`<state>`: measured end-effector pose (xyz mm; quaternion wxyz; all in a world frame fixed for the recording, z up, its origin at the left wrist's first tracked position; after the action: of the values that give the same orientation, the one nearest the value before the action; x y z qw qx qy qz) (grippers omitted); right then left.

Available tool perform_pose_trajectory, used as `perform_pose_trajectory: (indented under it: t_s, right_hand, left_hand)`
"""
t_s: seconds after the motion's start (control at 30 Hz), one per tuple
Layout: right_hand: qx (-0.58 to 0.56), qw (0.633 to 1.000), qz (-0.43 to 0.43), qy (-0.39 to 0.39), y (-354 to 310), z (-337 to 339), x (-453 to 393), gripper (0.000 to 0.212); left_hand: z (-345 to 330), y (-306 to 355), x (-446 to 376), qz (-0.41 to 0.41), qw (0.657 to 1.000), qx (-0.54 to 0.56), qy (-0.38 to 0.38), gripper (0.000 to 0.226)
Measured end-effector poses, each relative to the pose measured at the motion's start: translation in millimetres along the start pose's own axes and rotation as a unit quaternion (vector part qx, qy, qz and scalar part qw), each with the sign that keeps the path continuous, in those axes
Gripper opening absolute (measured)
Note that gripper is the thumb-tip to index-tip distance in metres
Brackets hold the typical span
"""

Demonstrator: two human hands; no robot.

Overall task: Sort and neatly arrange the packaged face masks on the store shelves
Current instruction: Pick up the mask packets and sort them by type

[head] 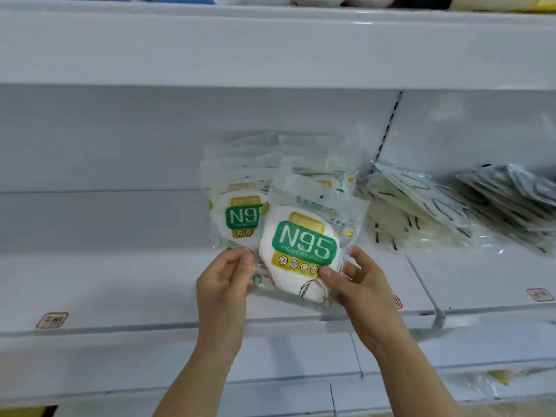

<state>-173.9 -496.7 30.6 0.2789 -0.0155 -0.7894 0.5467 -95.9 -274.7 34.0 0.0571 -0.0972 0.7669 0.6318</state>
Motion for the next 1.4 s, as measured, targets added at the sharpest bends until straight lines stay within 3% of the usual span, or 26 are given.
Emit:
perform_pose_trajectory:
  t_s: [0.1,0.17,0.27,0.47,0.63,0.7,0.83,0.93,1.03,1.23,1.33,1.4]
  right_hand:
    - [0.005,0.998,0.034,0.051,-30.2,40.8,-21.8,0.055]
    - [0.035,0.995,0.052,0.071,-49.4,58.1,-43.9,0.063]
    - [0.108,0.987,0.088,0.080,-70.0,57.9,-76.6,0.064]
    - [0.172,0.957,0.148,0.184,-59.9,41.8,-103.7,0.057]
    - [0.200,0.912,0.193,0.302,-59.8,48.3,-77.4,0.078]
    - [0.204,0.906,0.192,0.317,-50.0,56.7,-61.3,0.075]
    - [0.237,0.884,0.231,0.332,-32.3,71.6,-21.0,0.049]
    - [0.300,0.834,0.307,0.346,-59.1,89.2,-7.2,0.041]
    - [0.330,0.806,0.326,0.367,-83.2,118.2,-6.9,0.034]
    - [0.361,0.769,0.345,0.400,-100.9,175.7,-18.5,0.025]
    - [0.340,0.783,0.340,0.395,-117.6,208.3,-26.1,0.024]
    - [0.353,0.805,0.315,0.357,-131.0,234.6,-40.7,0.031]
  left_hand:
    - [-13.3,-3.4,-7.1,-0.149,0.953,-0.230,-0.130,0.014]
    - [-24.0,-18.8,-6.3,-0.206,0.877,-0.381,-0.209,0.035]
    - [-34.2,-36.0,2.7,-0.256,0.778,-0.500,-0.281,0.039]
    - [-35.5,-39.0,5.8,-0.253,0.741,-0.535,-0.317,0.041]
    - [-39.0,-39.1,7.1,-0.252,0.722,-0.548,-0.338,0.045]
    - [-39.9,-41.3,8.0,-0.263,0.717,-0.544,-0.349,0.044]
    - [-38.7,-42.8,12.0,-0.274,0.717,-0.524,-0.370,0.044]
    - [-36.1,-46.0,14.9,-0.258,0.719,-0.520,-0.383,0.048]
    - [-45.2,-43.6,20.7,-0.240,0.753,-0.472,-0.389,0.041]
    - [-164.7,-36.6,72.9,-0.199,0.789,-0.306,-0.495,0.049]
    - [-247.7,-54.1,63.9,-0.105,0.859,-0.220,-0.450,0.065]
    - [-286.4,-69.1,38.0,-0.047,0.931,-0.168,-0.321,0.075]
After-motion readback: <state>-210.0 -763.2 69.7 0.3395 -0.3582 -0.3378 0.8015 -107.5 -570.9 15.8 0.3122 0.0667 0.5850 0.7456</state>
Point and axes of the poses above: each hand's wrist, its own x-axis away from the middle knuckle, its own z-axis out of the back of the hand, y = z × x, the point moved 9 cm from there along -x, towards the middle knuckle, and after that the axes turned 15 degrees about -z, right-handed, at the moved point
